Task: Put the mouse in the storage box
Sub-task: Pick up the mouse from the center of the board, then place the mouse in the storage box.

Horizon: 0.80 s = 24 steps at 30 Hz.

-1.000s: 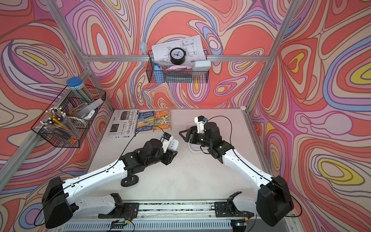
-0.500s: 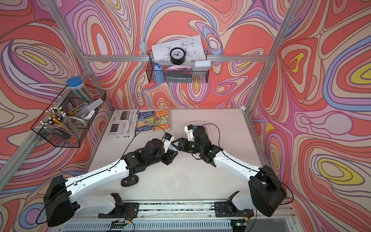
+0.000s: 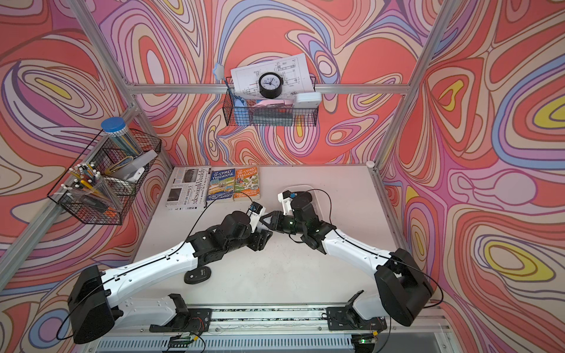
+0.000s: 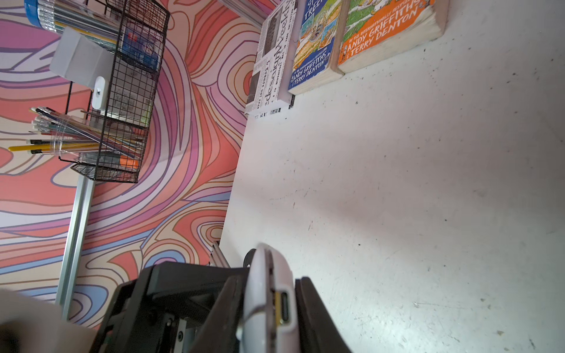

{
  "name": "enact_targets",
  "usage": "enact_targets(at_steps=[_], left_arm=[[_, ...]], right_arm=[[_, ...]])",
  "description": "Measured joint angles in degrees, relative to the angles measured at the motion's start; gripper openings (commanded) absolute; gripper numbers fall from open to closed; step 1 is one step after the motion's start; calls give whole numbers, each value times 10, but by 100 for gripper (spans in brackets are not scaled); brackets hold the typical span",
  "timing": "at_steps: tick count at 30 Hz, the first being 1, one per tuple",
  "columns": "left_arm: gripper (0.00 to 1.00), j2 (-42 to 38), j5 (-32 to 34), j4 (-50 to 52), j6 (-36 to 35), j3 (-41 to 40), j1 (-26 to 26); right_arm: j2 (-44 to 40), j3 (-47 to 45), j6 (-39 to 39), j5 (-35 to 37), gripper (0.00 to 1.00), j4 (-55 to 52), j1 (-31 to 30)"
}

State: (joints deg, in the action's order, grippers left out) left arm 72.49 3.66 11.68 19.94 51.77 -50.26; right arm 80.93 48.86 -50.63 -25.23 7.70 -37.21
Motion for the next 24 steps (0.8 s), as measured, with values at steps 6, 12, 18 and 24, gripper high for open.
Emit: enact_targets(at_steps=[6, 12, 18, 24], left_arm=[[91, -9, 11, 3, 1, -1, 0], [92, -57, 33, 4, 9, -23, 0], [92, -76, 51, 9, 20, -51, 0], [92, -76, 57, 16, 26, -69, 0]], right_arm=[[10, 34, 28, 25, 27, -29, 5], [10, 53, 50, 43, 25, -39, 84], [10, 37, 52, 90, 25, -41, 191], [21, 11, 52, 139, 24, -29, 211]])
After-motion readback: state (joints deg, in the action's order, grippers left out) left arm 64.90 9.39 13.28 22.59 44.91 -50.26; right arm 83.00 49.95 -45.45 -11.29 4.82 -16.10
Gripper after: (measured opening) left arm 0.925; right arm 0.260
